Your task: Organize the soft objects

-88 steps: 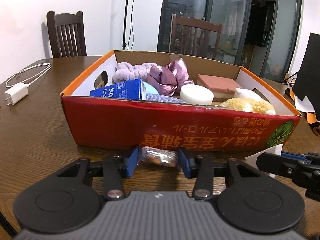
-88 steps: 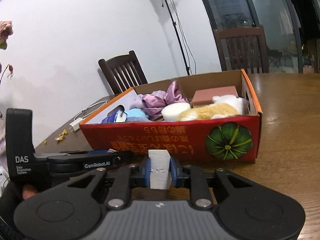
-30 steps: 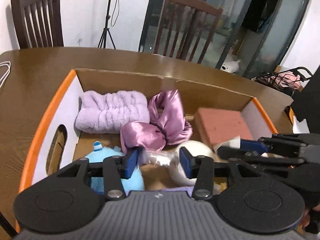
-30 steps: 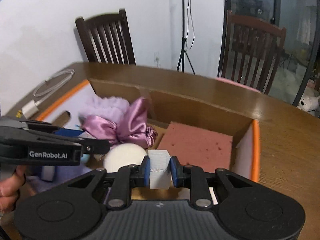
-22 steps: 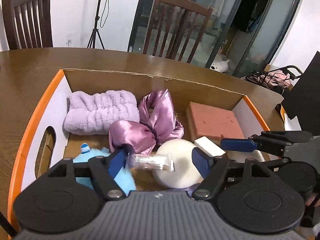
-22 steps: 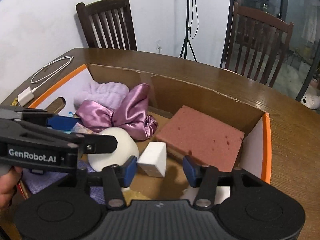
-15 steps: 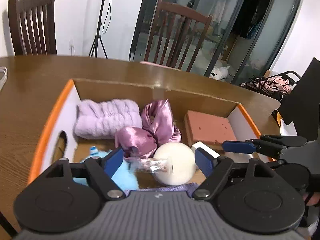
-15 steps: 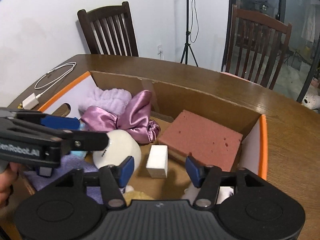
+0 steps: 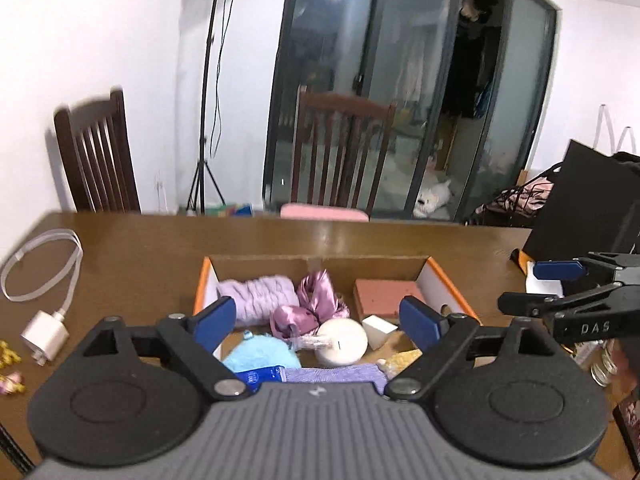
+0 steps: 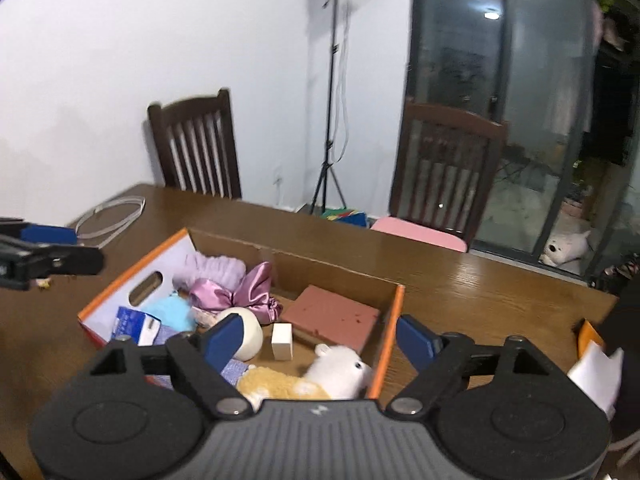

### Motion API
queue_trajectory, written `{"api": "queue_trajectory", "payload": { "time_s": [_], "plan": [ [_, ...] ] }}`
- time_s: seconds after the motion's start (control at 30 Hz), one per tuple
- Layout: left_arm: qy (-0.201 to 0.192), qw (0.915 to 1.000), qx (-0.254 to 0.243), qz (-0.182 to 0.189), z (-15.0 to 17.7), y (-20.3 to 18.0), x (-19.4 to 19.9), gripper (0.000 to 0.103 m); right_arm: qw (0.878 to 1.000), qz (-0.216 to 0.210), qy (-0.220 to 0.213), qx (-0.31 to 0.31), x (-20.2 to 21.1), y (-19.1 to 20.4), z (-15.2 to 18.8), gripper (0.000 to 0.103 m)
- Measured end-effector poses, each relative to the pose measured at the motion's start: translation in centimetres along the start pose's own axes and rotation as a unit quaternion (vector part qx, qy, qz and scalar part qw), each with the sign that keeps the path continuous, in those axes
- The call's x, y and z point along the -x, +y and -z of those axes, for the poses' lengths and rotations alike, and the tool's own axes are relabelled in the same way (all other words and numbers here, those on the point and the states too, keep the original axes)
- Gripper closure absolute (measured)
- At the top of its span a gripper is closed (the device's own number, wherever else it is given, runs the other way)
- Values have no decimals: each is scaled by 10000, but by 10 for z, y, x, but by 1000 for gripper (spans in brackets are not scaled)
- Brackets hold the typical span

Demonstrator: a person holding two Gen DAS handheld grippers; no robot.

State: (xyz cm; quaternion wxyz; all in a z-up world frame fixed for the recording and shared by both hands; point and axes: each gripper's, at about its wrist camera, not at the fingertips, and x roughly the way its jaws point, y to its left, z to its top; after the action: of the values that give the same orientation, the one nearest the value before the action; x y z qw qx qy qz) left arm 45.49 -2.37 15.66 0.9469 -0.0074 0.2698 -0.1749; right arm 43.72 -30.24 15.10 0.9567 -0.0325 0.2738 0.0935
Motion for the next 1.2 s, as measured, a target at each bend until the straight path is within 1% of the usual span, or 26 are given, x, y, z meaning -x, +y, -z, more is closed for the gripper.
{"api": "queue_trajectory", "payload": {
  "time_s": [0.13, 0.17, 0.2, 0.23, 0.3, 0.4, 0.47, 0.5, 0.6, 0.7, 0.87, 0.97, 1.07, 1.2],
  "plan": [
    [-234, 9996, -169, -78, 8, -14, 28, 9, 9997, 37, -192, -119, 31, -1, 11, 20],
    [-324, 9992, -207, -119, 11, -17, 34, 8, 9995, 40, -263, -151, 39, 0, 13, 20],
    [-439, 9986, -227, -173, 16, -19, 39, 5, 9992, 45, -349, -190, 45, 2, 16, 20],
    [-605, 9976, -221, -257, 21, -22, 46, 3, 9986, 67, -469, -243, 52, 4, 20, 19],
    [-904, 9947, -156, -456, 32, -24, 56, 0, 9960, 166, -800, -351, 63, 8, 30, 13],
    [-1129, 9911, -95, -696, 49, -26, 67, 0, 9877, 336, -1433, -530, 80, 15, 51, 6],
    [-1451, 9861, -98, -801, 60, -29, 75, 0, 9815, 389, -1799, -532, 89, 20, 67, 2],
    [-1632, 9826, -130, -881, 67, -32, 80, 0, 9777, 433, -1986, -527, 94, 23, 75, 0],
    [-1915, 9763, -210, -989, 80, -37, 89, 0, 9690, 510, -2345, -592, 104, 28, 95, 0],
    [-1918, 9754, -265, -1049, 91, -43, 97, 0, 9655, 497, -2462, -688, 112, 32, 110, 0],
    [-1916, 9757, -298, -1016, 110, -51, 110, 0, 9624, 601, -2534, -773, 128, 38, 130, 0],
    [-1988, 9744, -357, -989, 121, -56, 121, 0, 9617, 575, -2548, -827, 139, 43, 143, 0],
    [-2014, 9742, -330, -961, 130, -58, 133, 0, 9619, 638, -2547, -769, 150, 51, 153, 0],
    [-2027, 9744, -274, -937, 150, -60, 161, 0, 9636, 670, -2523, -568, 171, 69, 169, 0]
  ]
}}
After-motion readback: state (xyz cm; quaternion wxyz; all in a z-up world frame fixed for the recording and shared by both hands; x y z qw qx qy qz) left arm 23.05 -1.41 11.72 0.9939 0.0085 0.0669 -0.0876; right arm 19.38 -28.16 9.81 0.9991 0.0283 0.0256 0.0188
